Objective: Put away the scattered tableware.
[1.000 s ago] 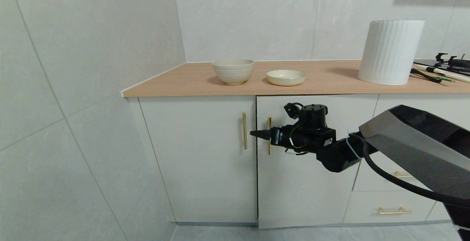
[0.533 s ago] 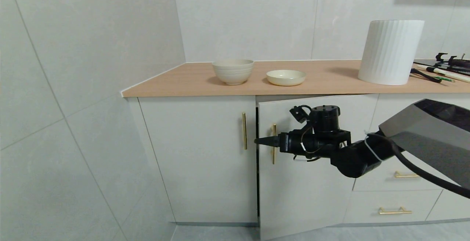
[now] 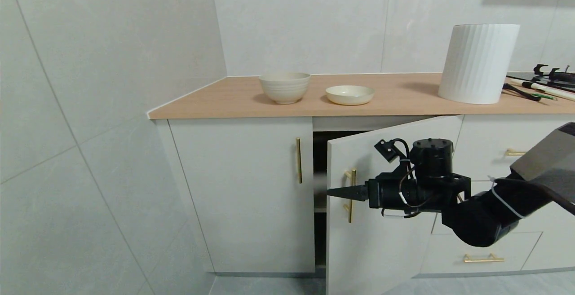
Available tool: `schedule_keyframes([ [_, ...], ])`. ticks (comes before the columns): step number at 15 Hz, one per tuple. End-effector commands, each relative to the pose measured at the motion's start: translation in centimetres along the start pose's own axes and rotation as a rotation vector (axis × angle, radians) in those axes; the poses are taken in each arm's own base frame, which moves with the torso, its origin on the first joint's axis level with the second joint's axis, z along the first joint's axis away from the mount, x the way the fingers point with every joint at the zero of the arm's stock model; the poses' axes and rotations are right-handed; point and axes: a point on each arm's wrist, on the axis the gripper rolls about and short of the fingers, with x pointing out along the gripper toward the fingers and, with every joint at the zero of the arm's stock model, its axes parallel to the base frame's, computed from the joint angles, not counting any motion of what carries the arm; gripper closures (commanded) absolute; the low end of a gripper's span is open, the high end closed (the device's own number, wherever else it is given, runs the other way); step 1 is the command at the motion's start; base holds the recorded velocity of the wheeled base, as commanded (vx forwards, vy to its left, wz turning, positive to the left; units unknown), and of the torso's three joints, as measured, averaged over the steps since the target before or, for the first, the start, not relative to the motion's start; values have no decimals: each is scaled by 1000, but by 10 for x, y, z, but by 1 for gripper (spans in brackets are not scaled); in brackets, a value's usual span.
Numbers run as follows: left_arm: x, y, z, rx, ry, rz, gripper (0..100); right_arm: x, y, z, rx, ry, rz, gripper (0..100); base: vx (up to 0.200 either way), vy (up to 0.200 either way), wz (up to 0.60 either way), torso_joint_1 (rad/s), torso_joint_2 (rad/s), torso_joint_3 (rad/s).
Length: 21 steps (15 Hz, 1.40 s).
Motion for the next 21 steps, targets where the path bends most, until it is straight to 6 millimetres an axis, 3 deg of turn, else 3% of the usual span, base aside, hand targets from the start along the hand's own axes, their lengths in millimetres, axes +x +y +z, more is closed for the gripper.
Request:
schedule_keyframes([
  [1,0,0,0,0,0,0,0,-14,6,-15,-1,4,12,0,0,0,0,0,0,0],
  [14,-1,0,5,24,-31,-11,0,-32,17,-31,13,29,33,0,0,0,0,0,0,0],
  [16,-16,-4,61,-56,-117,-221,0,-33,17,-31,12,27,35,0,0,0,0,0,0,0],
  [17,-16,-5,80,-97,-82,-279,0,-33,17,-31,12,27,35,0,0,0,0,0,0,0],
  [18,-7,-7,121,-174,32,-393,0,-34,19,-30,9,25,36,0,0,0,0,0,0,0],
  [19,16,-9,140,-193,141,-495,0,-34,19,-30,9,25,36,0,0,0,0,0,0,0],
  [21,81,-14,165,-207,286,-655,0,-34,19,-30,6,23,37,0,0,0,0,0,0,0],
])
